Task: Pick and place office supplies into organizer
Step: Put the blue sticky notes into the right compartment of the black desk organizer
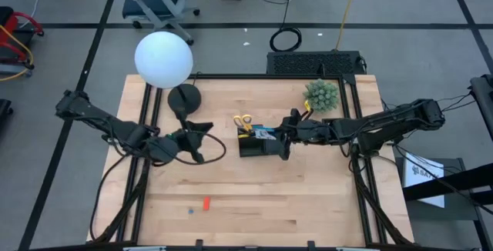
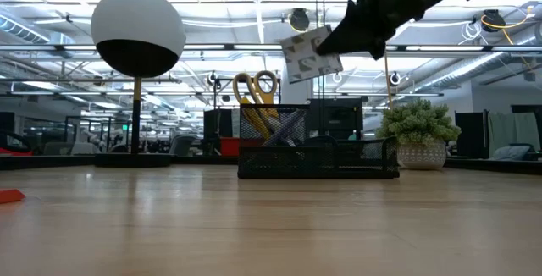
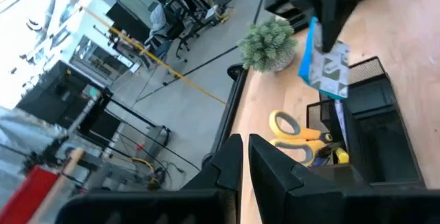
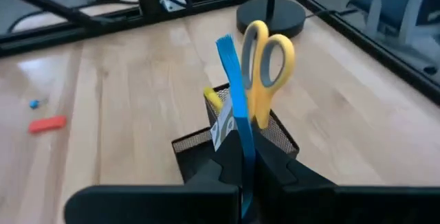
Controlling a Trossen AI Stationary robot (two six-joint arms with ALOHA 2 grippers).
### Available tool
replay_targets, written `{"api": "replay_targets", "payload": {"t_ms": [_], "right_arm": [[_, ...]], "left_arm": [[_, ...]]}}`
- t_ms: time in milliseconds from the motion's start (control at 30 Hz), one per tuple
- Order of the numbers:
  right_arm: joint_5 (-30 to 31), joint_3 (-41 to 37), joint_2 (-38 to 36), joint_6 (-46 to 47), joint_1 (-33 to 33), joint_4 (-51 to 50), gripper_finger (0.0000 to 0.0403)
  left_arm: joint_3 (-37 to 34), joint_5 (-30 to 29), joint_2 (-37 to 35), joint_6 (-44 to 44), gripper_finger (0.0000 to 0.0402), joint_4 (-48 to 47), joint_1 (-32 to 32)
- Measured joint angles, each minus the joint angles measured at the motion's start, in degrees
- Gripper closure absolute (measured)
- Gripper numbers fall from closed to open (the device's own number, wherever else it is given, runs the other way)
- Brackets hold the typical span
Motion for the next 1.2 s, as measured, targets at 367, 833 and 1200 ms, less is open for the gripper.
{"api": "replay_targets", "payload": {"t_ms": [367,833,1200], "right_arm": [[-8.6,-6.7,-3.0,10.6,-3.3,-1.5,0.04],[-20.6,-27.7,-9.1,23.2,-11.4,24.4,0.04],[-20.7,-29.2,-2.4,24.8,-12.0,34.0,0.04]], "left_arm": [[-14.7,0.0,-11.6,0.5,0.0371,9.2,0.0],[-16.0,5.7,-15.1,11.4,0.0371,22.2,2.1],[-16.0,6.6,-14.9,11.4,0.0371,22.3,2.1]]}}
